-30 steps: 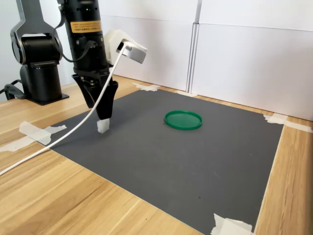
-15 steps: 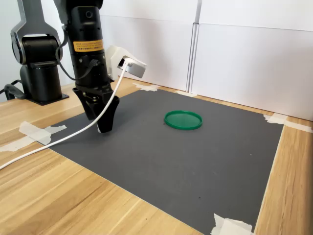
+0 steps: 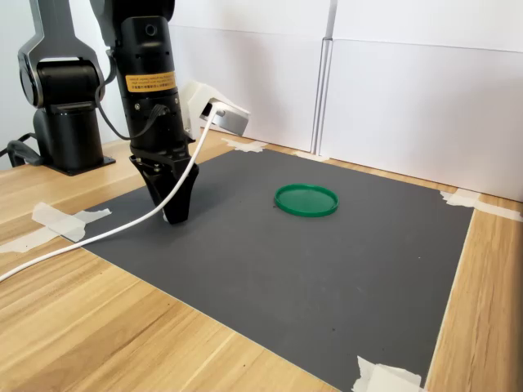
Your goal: Grasp a white terminal and put it in the green lid.
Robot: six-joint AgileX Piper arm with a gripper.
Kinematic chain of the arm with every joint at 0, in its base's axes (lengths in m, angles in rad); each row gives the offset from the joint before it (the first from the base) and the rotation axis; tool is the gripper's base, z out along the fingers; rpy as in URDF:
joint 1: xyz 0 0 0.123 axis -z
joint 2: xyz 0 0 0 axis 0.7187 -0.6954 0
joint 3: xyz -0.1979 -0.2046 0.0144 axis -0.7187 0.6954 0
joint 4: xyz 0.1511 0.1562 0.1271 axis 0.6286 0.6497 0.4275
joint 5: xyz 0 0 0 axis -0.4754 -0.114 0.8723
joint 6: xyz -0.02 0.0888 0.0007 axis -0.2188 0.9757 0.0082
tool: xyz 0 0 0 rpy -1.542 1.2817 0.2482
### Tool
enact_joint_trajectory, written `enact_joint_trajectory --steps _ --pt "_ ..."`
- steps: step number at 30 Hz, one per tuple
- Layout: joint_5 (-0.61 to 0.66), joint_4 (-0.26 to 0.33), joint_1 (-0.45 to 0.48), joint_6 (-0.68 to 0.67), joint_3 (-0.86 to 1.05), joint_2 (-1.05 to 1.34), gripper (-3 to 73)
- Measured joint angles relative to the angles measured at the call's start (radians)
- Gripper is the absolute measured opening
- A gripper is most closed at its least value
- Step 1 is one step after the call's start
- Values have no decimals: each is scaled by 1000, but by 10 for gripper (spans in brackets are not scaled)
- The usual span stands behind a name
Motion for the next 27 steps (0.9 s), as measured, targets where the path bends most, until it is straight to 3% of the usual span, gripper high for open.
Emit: enact_joint_trajectory --steps 5,8,15,22,27 --pt "-6 -4 0 40 0 0 180" --pt "-4 -20 0 71 0 2 126" --pt "116 -30 0 157 -73 77 118" --pt "362 66 0 192 -284 103 118" --pt "439 130 -7 197 -401 103 118"
